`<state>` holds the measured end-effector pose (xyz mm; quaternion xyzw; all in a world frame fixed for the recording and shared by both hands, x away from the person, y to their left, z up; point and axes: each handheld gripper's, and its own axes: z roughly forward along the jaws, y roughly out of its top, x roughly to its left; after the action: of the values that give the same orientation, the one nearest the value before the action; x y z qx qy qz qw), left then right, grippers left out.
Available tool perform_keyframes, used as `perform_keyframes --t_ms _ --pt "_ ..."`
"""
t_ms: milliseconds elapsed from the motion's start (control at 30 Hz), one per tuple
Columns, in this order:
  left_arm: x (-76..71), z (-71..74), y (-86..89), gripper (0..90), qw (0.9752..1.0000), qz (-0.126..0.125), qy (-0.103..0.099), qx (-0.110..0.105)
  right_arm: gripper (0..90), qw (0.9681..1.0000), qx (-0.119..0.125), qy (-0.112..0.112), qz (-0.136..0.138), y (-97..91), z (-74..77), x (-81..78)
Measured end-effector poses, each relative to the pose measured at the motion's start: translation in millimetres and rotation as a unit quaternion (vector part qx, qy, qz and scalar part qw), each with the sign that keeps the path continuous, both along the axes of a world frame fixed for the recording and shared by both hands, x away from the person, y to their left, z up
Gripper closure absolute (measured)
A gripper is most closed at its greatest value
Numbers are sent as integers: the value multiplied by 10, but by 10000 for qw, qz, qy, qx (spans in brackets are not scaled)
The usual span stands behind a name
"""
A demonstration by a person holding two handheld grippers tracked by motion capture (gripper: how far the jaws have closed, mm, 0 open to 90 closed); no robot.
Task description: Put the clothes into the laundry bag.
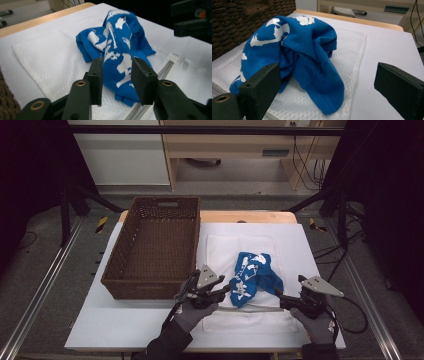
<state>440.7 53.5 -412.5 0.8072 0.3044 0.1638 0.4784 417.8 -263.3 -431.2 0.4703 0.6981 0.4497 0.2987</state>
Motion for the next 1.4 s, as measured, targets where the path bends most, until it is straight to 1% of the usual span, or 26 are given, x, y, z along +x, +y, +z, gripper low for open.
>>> perform_keyframes --t_ms 67,133,167,233,267,300,333,400,467,500,600,667,700,733,800,867,933,967,1067,1133,1167,1233,1300,1367,1400 --pt "-38 -62 23 667 10000 13 18 44 68 10000 -34 2 11 25 -1 10" --pt "-64 -123 52 704 9999 -18 89 58 64 10000 -28 9 34 53 2 19" --pt "-77 -149 61 728 9999 -30 107 114 60 10000 11 24 47 70 4 31" --pt "-97 -195 70 775 9997 -49 162 174 55 9999 -15 51 106 116 21 62" --pt "-106 -210 62 789 9994 -56 202 270 48 9999 -31 48 137 145 36 78" --pt "-129 -221 60 799 9992 -61 167 347 43 9998 -29 37 175 178 57 91" --pt "-153 -232 65 823 9992 -82 129 374 42 9998 -33 -3 209 214 82 95" --pt "-185 -242 90 852 9991 -54 153 382 33 9996 -36 -61 262 287 123 105" --pt "-205 -247 123 891 9993 -24 181 328 26 9995 -27 -46 307 354 142 129" --pt "-217 -251 139 899 9993 -3 175 325 24 9995 -38 -47 305 392 145 148" --pt "-252 -275 181 900 9994 -62 156 310 20 9993 -98 -34 366 529 149 202" --pt "-283 -297 196 900 9994 -102 89 313 20 9990 -207 -39 396 622 147 249" --pt "-297 -313 200 900 9994 -158 122 299 21 9990 -235 -29 391 668 146 274" --pt "-314 -332 204 900 9994 -163 130 291 21 9989 -267 -12 396 710 147 298" --pt "-349 -375 211 900 9991 -145 219 343 21 9988 -310 -20 384 778 152 340" --pt "-383 -427 219 900 9987 -137 271 405 20 9990 -270 -13 367 821 155 387" --pt "-413 -487 229 900 9984 -144 308 441 16 9994 -229 20 276 849 153 436" --pt "-423 -520 228 900 9981 -172 342 477 13 9994 -245 22 240 858 146 462" --pt "-435 -607 210 900 9971 -194 420 599 9 9996 -211 146 133 891 96 541" --pt "-437 -648 188 900 9969 -211 432 626 8 9991 -304 264 97 922 22 591" --pt "-436 -664 176 900 9966 -216 439 665 8 9987 -333 382 90 939 -23 616" --pt "-433 -691 163 900 9962 -207 469 705 7 9975 -397 553 172 966 -112 658" --pt "-434 -719 154 900 9958 -200 472 762 37 9959 -516 714 193 994 -184 689" --pt "-434 -741 153 900 9955 -205 486 791 77 9953 -554 776 187 1002 -246 706" --pt "-437 -748 154 900 9958 -196 469 766 104 9951 -544 812 161 997 -273 709"
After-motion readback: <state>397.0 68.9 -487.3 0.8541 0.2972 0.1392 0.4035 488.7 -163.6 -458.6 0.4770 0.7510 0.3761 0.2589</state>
